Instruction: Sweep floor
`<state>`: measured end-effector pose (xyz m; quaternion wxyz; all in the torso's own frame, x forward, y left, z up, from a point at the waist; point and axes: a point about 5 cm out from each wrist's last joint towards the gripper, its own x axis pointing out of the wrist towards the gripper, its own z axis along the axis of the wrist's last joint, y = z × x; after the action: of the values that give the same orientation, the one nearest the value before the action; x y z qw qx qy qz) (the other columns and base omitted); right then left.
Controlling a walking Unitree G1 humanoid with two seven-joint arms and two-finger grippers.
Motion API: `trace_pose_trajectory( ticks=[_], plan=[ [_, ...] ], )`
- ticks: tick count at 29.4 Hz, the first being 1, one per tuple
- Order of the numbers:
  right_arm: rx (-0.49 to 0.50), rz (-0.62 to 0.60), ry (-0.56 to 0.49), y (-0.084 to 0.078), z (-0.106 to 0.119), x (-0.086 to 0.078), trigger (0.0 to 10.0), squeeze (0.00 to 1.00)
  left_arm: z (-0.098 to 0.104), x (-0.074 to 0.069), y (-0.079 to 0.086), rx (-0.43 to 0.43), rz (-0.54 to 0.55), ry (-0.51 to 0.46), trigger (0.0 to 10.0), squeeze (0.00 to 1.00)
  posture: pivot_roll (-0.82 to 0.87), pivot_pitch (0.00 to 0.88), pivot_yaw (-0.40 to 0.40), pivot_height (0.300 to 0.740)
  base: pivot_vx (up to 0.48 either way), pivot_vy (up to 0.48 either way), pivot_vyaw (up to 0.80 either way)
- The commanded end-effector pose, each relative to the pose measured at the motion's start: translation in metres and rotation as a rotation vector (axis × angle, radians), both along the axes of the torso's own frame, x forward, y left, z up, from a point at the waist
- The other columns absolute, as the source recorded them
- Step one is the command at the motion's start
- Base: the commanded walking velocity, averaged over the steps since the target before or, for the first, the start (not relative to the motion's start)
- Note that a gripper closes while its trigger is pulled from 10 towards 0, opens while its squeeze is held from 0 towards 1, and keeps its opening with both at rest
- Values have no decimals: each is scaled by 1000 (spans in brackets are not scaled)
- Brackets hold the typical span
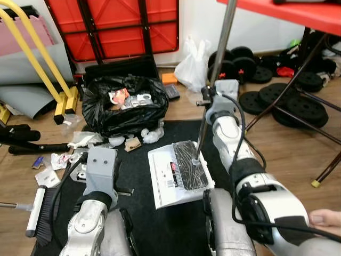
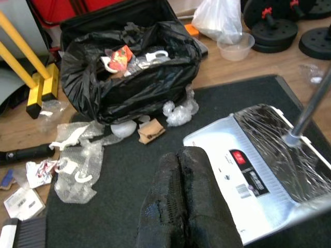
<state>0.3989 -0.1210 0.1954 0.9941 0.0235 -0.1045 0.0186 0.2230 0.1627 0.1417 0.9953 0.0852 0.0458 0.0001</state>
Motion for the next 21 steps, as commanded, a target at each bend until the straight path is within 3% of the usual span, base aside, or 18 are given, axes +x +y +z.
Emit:
trace_pose_trajectory(
  ticks=[1, 13, 21],
  plan=[
    [32, 14, -94, 7, 20, 1, 10000, 0, -2, -3, 1, 9, 2, 22, 10000, 0, 18, 151, 26, 447, 0, 0, 0],
    [50, 6, -81, 18, 21, 5, 10000, 0, 1, -18, 1, 6, 10, 43, 10000, 0, 39, 205, 23, 407, 0, 0, 0],
    [48, -18, -79, 12, 21, 6, 10000, 0, 2, -24, 1, 2, 13, 56, 10000, 0, 50, 237, 29, 382, 0, 0, 0]
  ],
)
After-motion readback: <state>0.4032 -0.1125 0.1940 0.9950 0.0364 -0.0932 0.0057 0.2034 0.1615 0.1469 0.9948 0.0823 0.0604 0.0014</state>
